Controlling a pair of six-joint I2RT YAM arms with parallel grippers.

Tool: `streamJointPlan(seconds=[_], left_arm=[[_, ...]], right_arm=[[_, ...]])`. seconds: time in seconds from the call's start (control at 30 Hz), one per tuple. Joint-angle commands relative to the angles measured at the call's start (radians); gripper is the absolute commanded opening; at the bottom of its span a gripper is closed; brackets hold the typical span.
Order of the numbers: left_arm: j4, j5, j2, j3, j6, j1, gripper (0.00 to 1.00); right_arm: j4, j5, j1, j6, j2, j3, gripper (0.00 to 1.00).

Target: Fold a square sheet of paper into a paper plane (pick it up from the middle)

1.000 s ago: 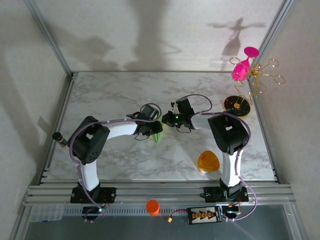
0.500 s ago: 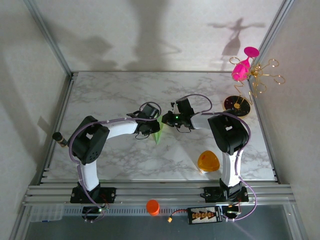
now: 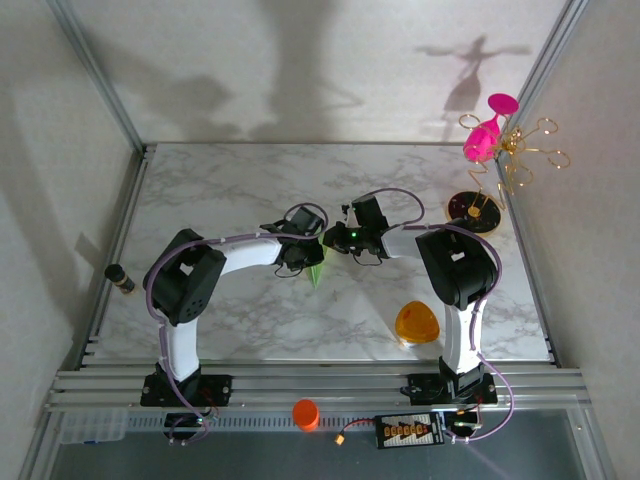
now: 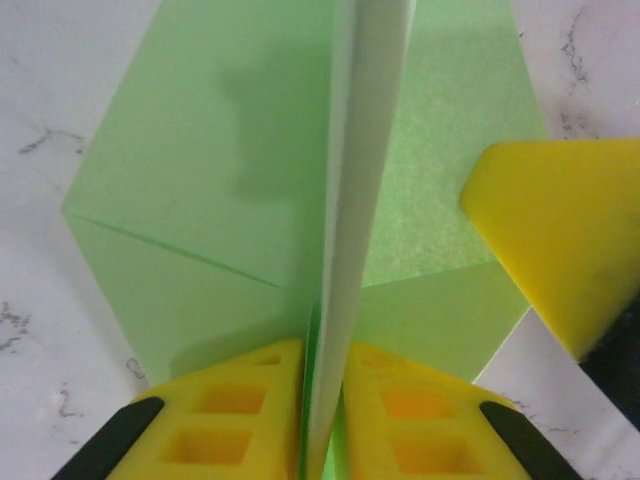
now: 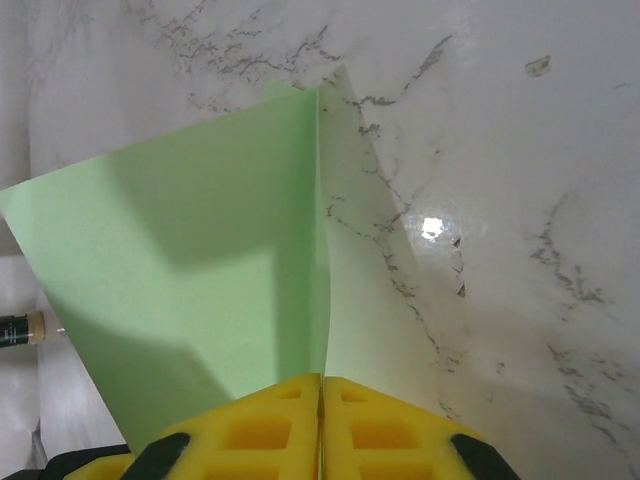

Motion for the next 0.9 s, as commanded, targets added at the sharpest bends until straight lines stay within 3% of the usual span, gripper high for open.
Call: streamJointPlan(seconds=[0.0, 0.2, 0.33, 0.5, 0.63, 0.87], left_arm=[[-0.053, -0.044, 0.013, 0.028, 0.016, -0.007, 0.14], [-0.087, -0.078, 0.018, 0.054, 0.035, -0.006, 0.03], [-0.13, -0.122, 0.008, 0.103, 0.078, 0.006, 0.02], [-0.22, -0.173, 0.063, 0.251, 0.199, 0.048, 0.03], [-0.323, -0.21, 0.184, 0.442, 0.303, 0.088, 0.04], [-0.451, -0.277, 0.37, 0.725, 0.381, 0.119, 0.04]], right_arm=[[-0.013, -0.013, 0.005, -0.01, 0.004, 0.02, 0.13], [-0.054, 0.051, -0.001, -0.045, -0.052, 0.036, 0.34], [-0.106, 0.199, -0.019, -0.088, -0.151, 0.023, 0.54], [-0.12, 0.425, -0.046, -0.135, -0.277, -0.054, 0.7], [-0.114, 0.513, -0.06, -0.142, -0.336, -0.108, 0.74], [-0.113, 0.549, -0.065, -0.127, -0.378, -0.155, 0.75]])
